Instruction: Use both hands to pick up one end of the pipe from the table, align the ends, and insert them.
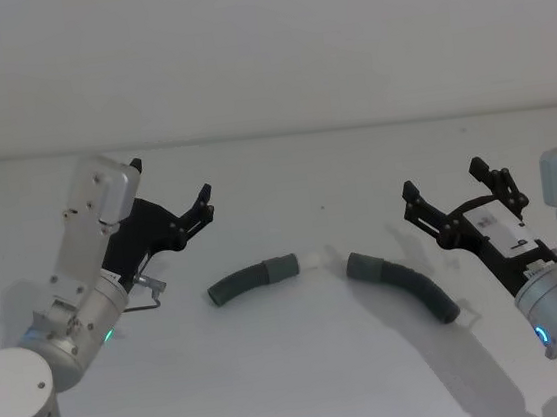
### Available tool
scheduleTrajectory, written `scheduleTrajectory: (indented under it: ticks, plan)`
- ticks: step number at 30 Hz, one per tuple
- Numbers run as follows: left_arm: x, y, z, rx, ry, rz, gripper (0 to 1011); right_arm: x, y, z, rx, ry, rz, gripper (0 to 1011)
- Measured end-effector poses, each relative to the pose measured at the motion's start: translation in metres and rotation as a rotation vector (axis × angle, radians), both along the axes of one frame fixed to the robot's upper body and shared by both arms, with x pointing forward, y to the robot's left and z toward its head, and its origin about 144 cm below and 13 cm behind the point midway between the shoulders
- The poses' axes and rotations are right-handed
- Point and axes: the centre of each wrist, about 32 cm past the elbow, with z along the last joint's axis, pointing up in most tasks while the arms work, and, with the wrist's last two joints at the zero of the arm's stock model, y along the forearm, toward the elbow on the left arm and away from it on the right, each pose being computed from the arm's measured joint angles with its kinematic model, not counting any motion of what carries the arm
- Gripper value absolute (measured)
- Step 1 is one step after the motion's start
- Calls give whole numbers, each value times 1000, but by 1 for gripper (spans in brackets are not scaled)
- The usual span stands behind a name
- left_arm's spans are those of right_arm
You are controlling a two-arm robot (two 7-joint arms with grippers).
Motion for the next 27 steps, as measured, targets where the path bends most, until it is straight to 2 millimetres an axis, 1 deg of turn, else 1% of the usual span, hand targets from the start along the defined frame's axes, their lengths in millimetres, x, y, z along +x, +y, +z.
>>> scheduleTrajectory:
  ticks: [27]
  plan:
    - [0, 0, 0, 0, 0, 0, 1000, 0, 0, 0, 0, 0, 0, 1001]
